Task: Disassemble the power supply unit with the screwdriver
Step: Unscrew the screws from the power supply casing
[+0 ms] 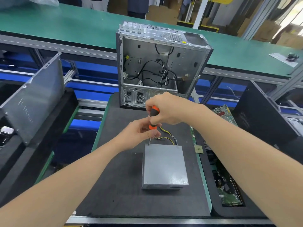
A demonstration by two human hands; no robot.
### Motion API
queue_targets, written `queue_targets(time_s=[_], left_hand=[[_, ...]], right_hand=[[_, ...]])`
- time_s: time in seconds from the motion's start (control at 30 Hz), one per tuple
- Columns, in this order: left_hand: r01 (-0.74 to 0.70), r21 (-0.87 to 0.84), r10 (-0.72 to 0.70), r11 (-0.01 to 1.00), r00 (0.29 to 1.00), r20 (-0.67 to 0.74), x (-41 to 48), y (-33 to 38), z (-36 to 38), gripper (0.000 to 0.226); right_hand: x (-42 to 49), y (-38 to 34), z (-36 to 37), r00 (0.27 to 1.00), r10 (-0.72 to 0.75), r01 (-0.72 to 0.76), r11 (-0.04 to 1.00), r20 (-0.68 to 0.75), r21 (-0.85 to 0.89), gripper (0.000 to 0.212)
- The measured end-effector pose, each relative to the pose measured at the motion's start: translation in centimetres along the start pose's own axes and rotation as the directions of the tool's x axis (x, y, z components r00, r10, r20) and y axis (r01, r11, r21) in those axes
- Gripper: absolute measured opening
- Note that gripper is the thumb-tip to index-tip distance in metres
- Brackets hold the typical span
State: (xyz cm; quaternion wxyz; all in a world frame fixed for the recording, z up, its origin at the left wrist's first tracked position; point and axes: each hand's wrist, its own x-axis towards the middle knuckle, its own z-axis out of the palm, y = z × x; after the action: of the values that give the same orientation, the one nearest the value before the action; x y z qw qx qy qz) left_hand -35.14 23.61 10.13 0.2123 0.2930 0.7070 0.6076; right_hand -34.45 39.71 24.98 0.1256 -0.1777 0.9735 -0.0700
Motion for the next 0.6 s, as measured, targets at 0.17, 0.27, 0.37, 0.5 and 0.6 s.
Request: queue_targets(time_s=[0.17, 0.27, 0.37, 0.5, 0.6], left_hand=[[-0.010, -0.006, 0.010, 1.000, 1.000, 0.006, 0.2, 0.6, -0.3, 0.023], [-0.013, -0.001, 0.013, 1.000, 1.000, 0.002, 0.3, 0.7, -0.3, 0.018], [-0.011, 0.026, 0.011, 1.000, 1.000, -0.005, 0.3, 0.5, -0.1, 0.027], [0.005, 0.035, -0.004, 0.999, 1.000, -0.019, 0.3, 0.6, 0.0, 0.016], [0.006, 0.043, -0.005, 0.999, 1.000, -0.017, 0.3, 0.3, 0.0, 0.017]], right_hand=[[0.3, 0.8, -0.8, 0.984, -0.143, 0.150, 0.986, 0.105, -0.071, 0.022], [0.3, 0.9, -0.8, 0.977, -0.175, 0.185, 0.980, 0.124, -0.071, 0.023], [-0.3, 0.6, -0.7, 0.986, -0.143, 0.150, 0.985, 0.081, -0.084, 0.022], [-1.0, -0.8, 0.7, 0.946, 0.094, -0.165, 0.963, -0.310, -0.212, 0.050], [-0.5, -1.9, 1.7, 0.901, 0.247, -0.328, 0.926, -0.356, -0.187, 0.058]])
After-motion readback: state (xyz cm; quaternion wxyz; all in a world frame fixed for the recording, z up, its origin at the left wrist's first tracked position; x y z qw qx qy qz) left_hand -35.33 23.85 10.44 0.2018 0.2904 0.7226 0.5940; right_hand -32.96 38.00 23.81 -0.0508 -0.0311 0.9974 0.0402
